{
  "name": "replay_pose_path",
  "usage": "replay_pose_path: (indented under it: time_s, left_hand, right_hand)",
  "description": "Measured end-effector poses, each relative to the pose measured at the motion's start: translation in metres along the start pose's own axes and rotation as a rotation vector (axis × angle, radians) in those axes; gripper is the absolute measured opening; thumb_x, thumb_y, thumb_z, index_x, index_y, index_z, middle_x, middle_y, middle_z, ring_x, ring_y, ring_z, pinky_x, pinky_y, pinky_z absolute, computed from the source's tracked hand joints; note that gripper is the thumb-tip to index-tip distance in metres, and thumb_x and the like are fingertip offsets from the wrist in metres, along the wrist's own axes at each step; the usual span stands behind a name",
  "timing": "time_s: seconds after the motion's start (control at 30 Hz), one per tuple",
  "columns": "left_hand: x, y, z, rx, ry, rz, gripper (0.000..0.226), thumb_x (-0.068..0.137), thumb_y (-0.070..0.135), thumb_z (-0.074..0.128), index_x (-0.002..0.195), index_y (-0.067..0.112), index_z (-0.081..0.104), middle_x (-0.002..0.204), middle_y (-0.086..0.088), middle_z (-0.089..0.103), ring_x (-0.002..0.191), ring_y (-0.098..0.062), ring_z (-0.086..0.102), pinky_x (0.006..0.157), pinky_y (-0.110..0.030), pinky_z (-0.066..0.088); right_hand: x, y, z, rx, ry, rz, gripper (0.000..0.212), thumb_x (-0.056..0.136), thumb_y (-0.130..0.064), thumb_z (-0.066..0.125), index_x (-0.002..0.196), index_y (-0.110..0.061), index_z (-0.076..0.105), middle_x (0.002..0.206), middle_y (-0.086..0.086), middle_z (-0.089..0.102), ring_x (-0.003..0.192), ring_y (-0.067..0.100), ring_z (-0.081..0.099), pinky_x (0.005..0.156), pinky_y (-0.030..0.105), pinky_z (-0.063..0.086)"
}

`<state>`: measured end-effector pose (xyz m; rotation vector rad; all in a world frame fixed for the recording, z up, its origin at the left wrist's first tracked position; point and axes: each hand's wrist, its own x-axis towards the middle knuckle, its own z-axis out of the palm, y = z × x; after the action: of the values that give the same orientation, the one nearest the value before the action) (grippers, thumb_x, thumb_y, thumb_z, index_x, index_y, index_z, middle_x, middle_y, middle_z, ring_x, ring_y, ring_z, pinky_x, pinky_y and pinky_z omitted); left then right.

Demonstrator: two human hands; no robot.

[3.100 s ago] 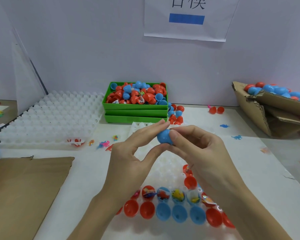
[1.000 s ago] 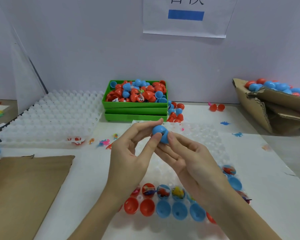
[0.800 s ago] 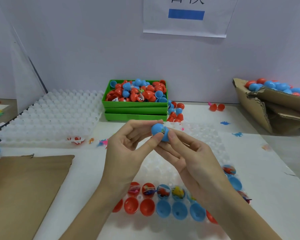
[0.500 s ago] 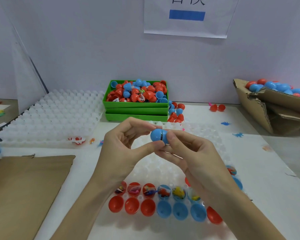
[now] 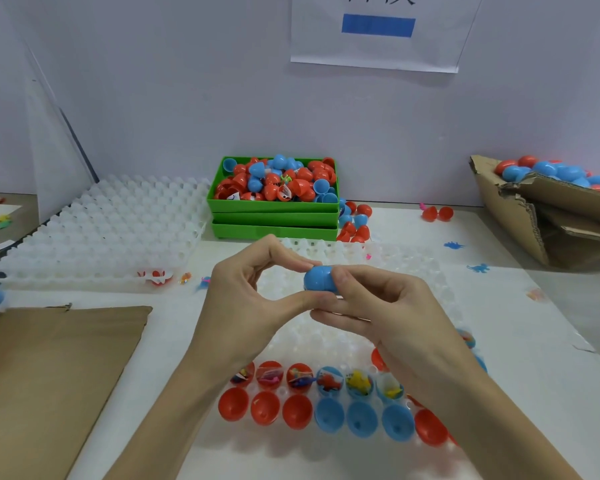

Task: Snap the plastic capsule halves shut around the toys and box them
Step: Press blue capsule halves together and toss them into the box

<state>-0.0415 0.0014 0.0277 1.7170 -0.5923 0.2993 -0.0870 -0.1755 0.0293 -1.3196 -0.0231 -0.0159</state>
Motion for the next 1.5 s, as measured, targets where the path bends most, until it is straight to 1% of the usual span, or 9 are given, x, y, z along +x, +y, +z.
replay_pose_path:
  time_s: [0.1, 0.2, 0.4, 0.47, 0.6, 0.8, 1.1, 1.27, 1.5]
  left_hand:
    - [0.000, 0.000, 0.000, -0.016, -0.005, 0.006, 0.033, 0.068, 0.041, 0.090, 0.088, 0.023, 0.070, 0.092, 0.012, 0.078, 0.099, -0.019, 0.074, 0.094, -0.029, 0.057]
    - [0.000, 0.000, 0.000, 0.001, -0.006, 0.036, 0.031, 0.070, 0.039, 0.089, 0.091, 0.028, 0.070, 0.095, 0.012, 0.077, 0.102, -0.019, 0.073, 0.094, -0.029, 0.057]
    - [-0.007, 0.004, 0.010, 0.179, 0.145, 0.231, 0.036, 0.081, 0.029, 0.085, 0.114, 0.026, 0.073, 0.108, 0.018, 0.075, 0.109, -0.009, 0.069, 0.094, -0.015, 0.050]
    - [-0.007, 0.004, 0.009, 0.180, 0.155, 0.273, 0.034, 0.081, 0.027, 0.085, 0.113, 0.023, 0.077, 0.107, 0.014, 0.076, 0.107, -0.009, 0.070, 0.091, -0.013, 0.050]
    - [-0.005, 0.003, 0.004, 0.123, 0.138, 0.165, 0.028, 0.074, 0.038, 0.086, 0.099, 0.031, 0.075, 0.097, 0.018, 0.074, 0.101, -0.006, 0.069, 0.084, -0.009, 0.048]
    - [-0.004, -0.002, 0.001, 0.113, 0.123, 0.155, 0.030, 0.073, 0.030, 0.090, 0.101, 0.030, 0.078, 0.099, 0.019, 0.076, 0.102, -0.008, 0.071, 0.086, -0.012, 0.050]
    - [-0.005, -0.004, 0.003, 0.110, 0.110, 0.141, 0.029, 0.072, 0.030, 0.091, 0.097, 0.026, 0.077, 0.095, 0.020, 0.075, 0.099, -0.007, 0.070, 0.085, -0.010, 0.047]
    - [-0.006, -0.003, 0.003, 0.106, 0.108, 0.137, 0.029, 0.071, 0.037, 0.090, 0.094, 0.026, 0.076, 0.093, 0.019, 0.074, 0.097, -0.006, 0.069, 0.084, -0.009, 0.046]
    - [-0.009, -0.003, 0.008, 0.148, 0.123, 0.133, 0.025, 0.075, 0.036, 0.084, 0.098, 0.026, 0.079, 0.095, 0.020, 0.074, 0.100, -0.001, 0.068, 0.086, -0.006, 0.045]
  right_hand:
    - [0.001, -0.001, -0.001, 0.135, -0.076, 0.082, 0.023, 0.095, -0.026, 0.071, 0.107, -0.008, 0.080, 0.115, 0.016, 0.077, 0.108, 0.032, 0.075, 0.087, 0.030, 0.061]
    - [0.003, 0.000, -0.002, 0.247, -0.124, 0.144, 0.026, 0.095, -0.025, 0.072, 0.109, -0.004, 0.079, 0.120, 0.019, 0.074, 0.113, 0.033, 0.073, 0.089, 0.030, 0.061]
    - [0.004, 0.002, 0.000, 0.593, -0.245, 0.256, 0.036, 0.096, -0.026, 0.074, 0.124, -0.003, 0.073, 0.136, 0.018, 0.066, 0.128, 0.028, 0.064, 0.101, 0.036, 0.055]
    - [0.004, 0.004, 0.000, 0.678, -0.285, 0.305, 0.036, 0.096, -0.026, 0.075, 0.123, -0.002, 0.073, 0.136, 0.020, 0.066, 0.130, 0.027, 0.063, 0.104, 0.039, 0.054]
    - [0.003, 0.006, 0.002, 0.510, -0.242, 0.251, 0.037, 0.099, -0.032, 0.071, 0.122, -0.003, 0.074, 0.134, 0.021, 0.067, 0.128, 0.029, 0.064, 0.101, 0.036, 0.055]
    - [0.003, 0.007, 0.004, 0.433, -0.196, 0.176, 0.038, 0.099, -0.034, 0.070, 0.120, -0.003, 0.074, 0.131, 0.021, 0.069, 0.125, 0.030, 0.066, 0.099, 0.033, 0.056]
    - [0.001, 0.008, 0.006, 0.385, -0.127, 0.131, 0.038, 0.097, -0.036, 0.070, 0.118, -0.005, 0.076, 0.126, 0.021, 0.071, 0.121, 0.030, 0.069, 0.098, 0.032, 0.057]
    - [0.001, 0.009, 0.007, 0.352, -0.101, 0.118, 0.036, 0.096, -0.036, 0.071, 0.115, -0.006, 0.077, 0.123, 0.020, 0.073, 0.119, 0.030, 0.070, 0.096, 0.031, 0.058]
    - [0.000, 0.012, 0.007, 0.425, -0.093, 0.182, 0.032, 0.097, -0.032, 0.068, 0.113, -0.006, 0.078, 0.126, 0.018, 0.072, 0.120, 0.029, 0.069, 0.097, 0.033, 0.058]
